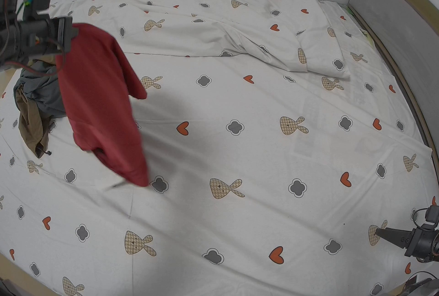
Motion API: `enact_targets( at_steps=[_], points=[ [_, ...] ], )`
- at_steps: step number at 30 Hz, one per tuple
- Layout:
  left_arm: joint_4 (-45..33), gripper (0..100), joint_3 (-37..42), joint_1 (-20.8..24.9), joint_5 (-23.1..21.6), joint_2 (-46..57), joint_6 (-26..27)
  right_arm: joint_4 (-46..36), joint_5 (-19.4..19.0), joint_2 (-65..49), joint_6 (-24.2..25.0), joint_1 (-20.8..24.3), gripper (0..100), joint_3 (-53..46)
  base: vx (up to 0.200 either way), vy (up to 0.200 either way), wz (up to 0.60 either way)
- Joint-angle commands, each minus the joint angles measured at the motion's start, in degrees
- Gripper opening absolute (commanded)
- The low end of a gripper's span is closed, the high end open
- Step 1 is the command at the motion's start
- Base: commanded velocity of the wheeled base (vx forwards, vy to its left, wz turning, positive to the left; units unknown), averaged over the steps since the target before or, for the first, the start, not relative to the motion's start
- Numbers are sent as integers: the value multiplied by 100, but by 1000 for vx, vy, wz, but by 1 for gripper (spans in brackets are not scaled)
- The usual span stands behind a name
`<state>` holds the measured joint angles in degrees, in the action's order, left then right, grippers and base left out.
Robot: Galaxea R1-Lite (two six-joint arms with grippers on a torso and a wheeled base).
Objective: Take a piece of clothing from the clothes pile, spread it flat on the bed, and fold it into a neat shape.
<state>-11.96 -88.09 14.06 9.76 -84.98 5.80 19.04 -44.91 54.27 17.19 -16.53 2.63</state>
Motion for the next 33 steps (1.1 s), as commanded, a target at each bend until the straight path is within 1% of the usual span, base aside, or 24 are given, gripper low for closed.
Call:
enact_targets(
  at_steps=[1, 2, 3, 4, 5, 7, 8, 12, 13, 15, 16, 17, 20, 21, 22, 24, 30, 31, 33],
  points=[
    [-808, 0, -1448, 783, 69, -1, -738, -6, 26, 4, 4, 335, 100, -70, 0, 0, 0],
    [-808, 0, -1448, 783, 69, -1, -738, -6, 26, 4, 4, 335, 100, -70, 0, 0, 0],
    [-975, 0, -1747, 871, 61, -106, -949, 3, 26, 4, -5, 361, 100, -96, 0, 0, 0],
    [-975, 0, -1747, 871, 61, -106, -949, 3, 26, 4, -5, 361, 100, -96, 0, 0, 0],
    [-1151, 0, -2090, 1117, 61, -238, -1371, -6, 26, 4, -5, 396, 100, -105, 0, 0, 0],
    [-1204, 0, -2142, 1187, 61, -282, -1468, -6, 26, 4, -5, 405, 100, -105, 0, 0, 0],
    [-1335, 0, -2125, 1354, 61, -361, -1591, -6, 26, 4, 4, 449, 100, -105, 0, 0, 0],
    [-1476, 0, -1826, 1574, 61, -414, -1600, -6, 26, 4, -5, 510, 100, -131, 0, 0, 0],
    [-1555, 0, -1720, 1715, 61, -432, -1600, 3, 26, -4, 4, 554, 100, -131, 0, 0, 0],
    [-1661, 0, -1703, 1873, 69, -458, -1600, -6, 26, 4, -5, 616, 100, -131, 0, 0, 0],
    [-1661, 0, -1703, 1873, 69, -458, -1600, -6, 26, 4, -5, 616, 100, -131, 0, 0, 0],
    [-2030, 0, -1791, 2163, 69, -590, -1670, -6, 35, 4, 4, 748, 100, -140, 0, 0, 0],
    [-2531, 0, -2072, 2488, 69, -801, -1811, -6, 35, 4, 4, 871, 100, -158, 0, 0, 0],
    [-2531, 0, -2072, 2488, 69, -801, -1811, -6, 35, 4, 4, 871, 100, -158, 0, 0, 0],
    [-2742, 0, -2265, 2593, 69, -1003, -1969, -6, 35, 4, 4, 888, 100, -167, 0, 0, 0],
    [-2768, 0, -2336, 2620, 69, -1161, -2022, -6, 35, -4, 4, 897, 100, -175, 0, 0, 0],
    [-2742, 0, -2511, 2611, 69, -1416, -2022, -6, 44, 4, 4, 906, 100, -175, 0, 0, 0],
    [-2750, 100, -2650, 2620, 69, -1478, -2022, -6, 44, 13, 4, 950, 100, -175, 0, 0, 0],
    [-2750, 100, -2650, 2620, 69, -1574, -2022, -6, 44, 48, 4, 985, 100, -175, 0, 0, 0]
  ],
)
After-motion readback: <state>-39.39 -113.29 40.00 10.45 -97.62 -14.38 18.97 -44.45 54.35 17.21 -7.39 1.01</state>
